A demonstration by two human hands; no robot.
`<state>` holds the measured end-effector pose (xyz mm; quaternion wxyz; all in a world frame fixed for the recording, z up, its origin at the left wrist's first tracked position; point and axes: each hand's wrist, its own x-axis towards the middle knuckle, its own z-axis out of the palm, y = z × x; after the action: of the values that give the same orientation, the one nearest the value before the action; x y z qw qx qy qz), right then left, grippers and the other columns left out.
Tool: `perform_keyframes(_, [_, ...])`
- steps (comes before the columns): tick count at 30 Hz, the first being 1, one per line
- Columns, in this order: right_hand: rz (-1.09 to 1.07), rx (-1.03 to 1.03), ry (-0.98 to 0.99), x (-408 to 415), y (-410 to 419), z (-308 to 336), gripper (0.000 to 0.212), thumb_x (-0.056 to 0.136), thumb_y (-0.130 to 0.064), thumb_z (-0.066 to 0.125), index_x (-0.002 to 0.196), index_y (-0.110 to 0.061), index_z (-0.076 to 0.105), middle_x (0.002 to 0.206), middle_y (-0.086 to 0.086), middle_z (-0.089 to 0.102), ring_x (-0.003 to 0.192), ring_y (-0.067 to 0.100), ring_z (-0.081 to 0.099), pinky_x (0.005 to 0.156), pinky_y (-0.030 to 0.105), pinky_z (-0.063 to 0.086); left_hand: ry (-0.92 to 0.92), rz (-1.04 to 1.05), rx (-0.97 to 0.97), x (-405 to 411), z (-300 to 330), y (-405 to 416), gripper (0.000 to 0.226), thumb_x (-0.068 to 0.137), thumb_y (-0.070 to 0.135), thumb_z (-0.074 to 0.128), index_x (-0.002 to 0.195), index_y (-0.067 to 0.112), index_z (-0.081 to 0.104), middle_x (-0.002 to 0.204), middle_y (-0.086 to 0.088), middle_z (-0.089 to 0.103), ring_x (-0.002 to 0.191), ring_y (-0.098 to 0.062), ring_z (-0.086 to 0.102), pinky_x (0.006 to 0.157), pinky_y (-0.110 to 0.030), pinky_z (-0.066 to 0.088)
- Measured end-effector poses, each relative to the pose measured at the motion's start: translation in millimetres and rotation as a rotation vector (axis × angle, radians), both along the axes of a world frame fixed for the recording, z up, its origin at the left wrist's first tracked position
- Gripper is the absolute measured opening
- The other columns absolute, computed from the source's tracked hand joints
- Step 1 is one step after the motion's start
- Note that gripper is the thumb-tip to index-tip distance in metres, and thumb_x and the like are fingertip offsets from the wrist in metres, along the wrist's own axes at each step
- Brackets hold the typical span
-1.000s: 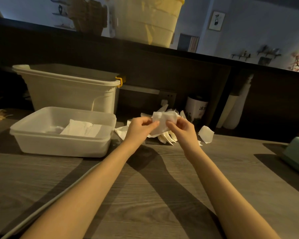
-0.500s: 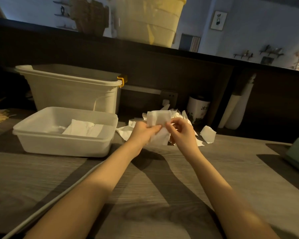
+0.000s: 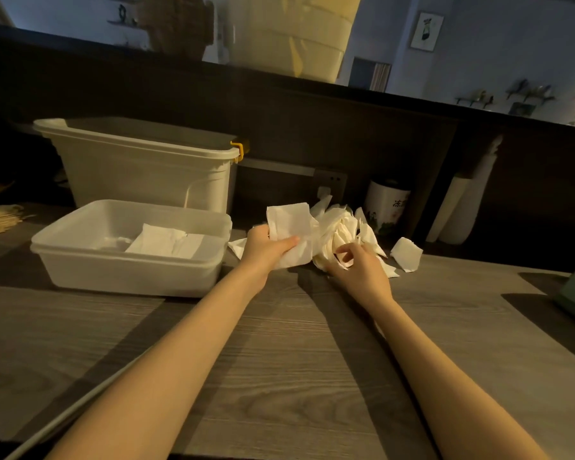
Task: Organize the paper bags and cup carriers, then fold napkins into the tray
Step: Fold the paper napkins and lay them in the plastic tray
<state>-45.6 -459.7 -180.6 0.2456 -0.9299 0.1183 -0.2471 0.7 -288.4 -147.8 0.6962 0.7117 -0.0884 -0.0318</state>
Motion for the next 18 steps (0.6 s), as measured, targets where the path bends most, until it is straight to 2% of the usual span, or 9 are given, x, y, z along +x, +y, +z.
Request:
perform_keyframes(3, [0.011, -0.040, -0.030, 3.0, 3.1, -0.3, 0.045, 0.082, -0.048, 0.065, 0.117, -0.021, 0.059, 0.113, -0.003, 0.055, 0.095, 0.012, 0.054, 0.074, 0.026, 0.044, 0.015, 0.001, -0.018, 2.2, -2.8, 1.1, 0.037, 0.084, 0.016, 0.067, 0.117, 0.005, 0.055, 0.110, -0.008, 0.060, 0.102, -0.021, 0.057, 0.085, -0.035, 0.051])
perform_keyframes(7, [-0.022, -0.002, -0.107, 8.6, 5.9, 1.3, 0.037, 0.086, -0.044, 0.062, 0.114, -0.020, 0.065, 0.104, -0.002, 0.061, 0.083, 0.010, 0.055, 0.070, 0.023, 0.041, 0.044, 0.008, -0.052, 4.5, -3.8, 2.2, 0.035, 0.087, 0.021, 0.064, 0.116, 0.005, 0.055, 0.105, -0.005, 0.060, 0.100, -0.020, 0.059, 0.083, -0.034, 0.053])
perform_keyframes(11, [-0.052, -0.002, -0.137, 6.7, 2.5, -0.2, 0.025, 0.089, -0.035, 0.061, 0.103, -0.016, 0.071, 0.100, 0.000, 0.063, 0.081, 0.010, 0.053, 0.070, 0.024, 0.039, 0.039, -0.003, -0.054, 4.0, -3.3, 2.7, 0.035, 0.089, 0.022, 0.062, 0.119, 0.006, 0.053, 0.099, -0.001, 0.059, 0.098, -0.019, 0.059, 0.077, -0.030, 0.052])
perform_keyframes(15, [-0.083, 0.107, -0.211, 5.5, 1.4, 5.8, 0.019, 0.090, -0.027, 0.060, 0.096, -0.012, 0.070, 0.097, 0.002, 0.063, 0.083, 0.010, 0.052, 0.073, 0.024, 0.039, 0.074, 0.044, -0.010, 5.0, -2.3, 2.7, 0.041, 0.091, 0.027, 0.057, 0.127, 0.010, 0.048, 0.113, -0.001, 0.055, 0.109, -0.024, 0.055, 0.085, -0.033, 0.047])
perform_keyframes(18, [-0.064, 0.251, -0.281, 0.3, 2.9, 17.1, 0.018, 0.093, -0.022, 0.055, 0.099, -0.008, 0.065, 0.098, 0.000, 0.058, 0.089, 0.010, 0.051, 0.074, 0.022, 0.042, 0.123, 0.056, -0.050, 7.8, -1.5, 4.2, 0.041, 0.092, 0.029, 0.056, 0.127, 0.010, 0.047, 0.117, -0.004, 0.056, 0.105, -0.023, 0.056, 0.088, -0.035, 0.049])
